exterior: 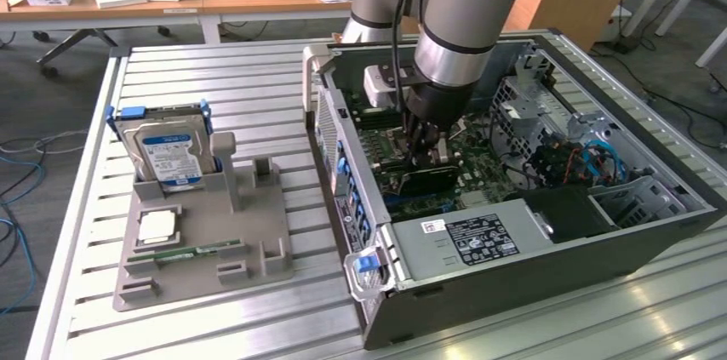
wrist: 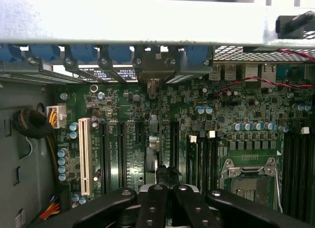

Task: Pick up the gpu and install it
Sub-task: 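Press down on the gpu until it lock into place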

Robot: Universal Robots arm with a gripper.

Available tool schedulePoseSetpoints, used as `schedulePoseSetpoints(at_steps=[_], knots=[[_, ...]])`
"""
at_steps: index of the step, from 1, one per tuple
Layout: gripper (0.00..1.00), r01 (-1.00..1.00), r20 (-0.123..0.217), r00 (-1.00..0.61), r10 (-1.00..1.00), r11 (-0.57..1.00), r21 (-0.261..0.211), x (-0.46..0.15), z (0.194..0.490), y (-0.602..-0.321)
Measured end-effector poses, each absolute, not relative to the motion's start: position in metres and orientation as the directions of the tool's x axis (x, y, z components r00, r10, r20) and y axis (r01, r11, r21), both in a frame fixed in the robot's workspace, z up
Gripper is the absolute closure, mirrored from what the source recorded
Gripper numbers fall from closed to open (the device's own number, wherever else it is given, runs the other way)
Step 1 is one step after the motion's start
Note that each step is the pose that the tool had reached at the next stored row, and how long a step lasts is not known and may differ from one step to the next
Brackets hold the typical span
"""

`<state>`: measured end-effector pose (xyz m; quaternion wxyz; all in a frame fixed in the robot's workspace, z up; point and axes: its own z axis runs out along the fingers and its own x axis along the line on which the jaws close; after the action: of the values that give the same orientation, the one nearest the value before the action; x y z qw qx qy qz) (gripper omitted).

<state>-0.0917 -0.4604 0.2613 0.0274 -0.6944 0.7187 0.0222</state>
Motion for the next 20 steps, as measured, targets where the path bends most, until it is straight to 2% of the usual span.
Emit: schedulePoseSetpoints(at_steps=[20], knots=[[0.89,-0.999,-0.071,-0.034,-0.997,0.035,-0.006,-0.0918,0.2605,-0.4605]])
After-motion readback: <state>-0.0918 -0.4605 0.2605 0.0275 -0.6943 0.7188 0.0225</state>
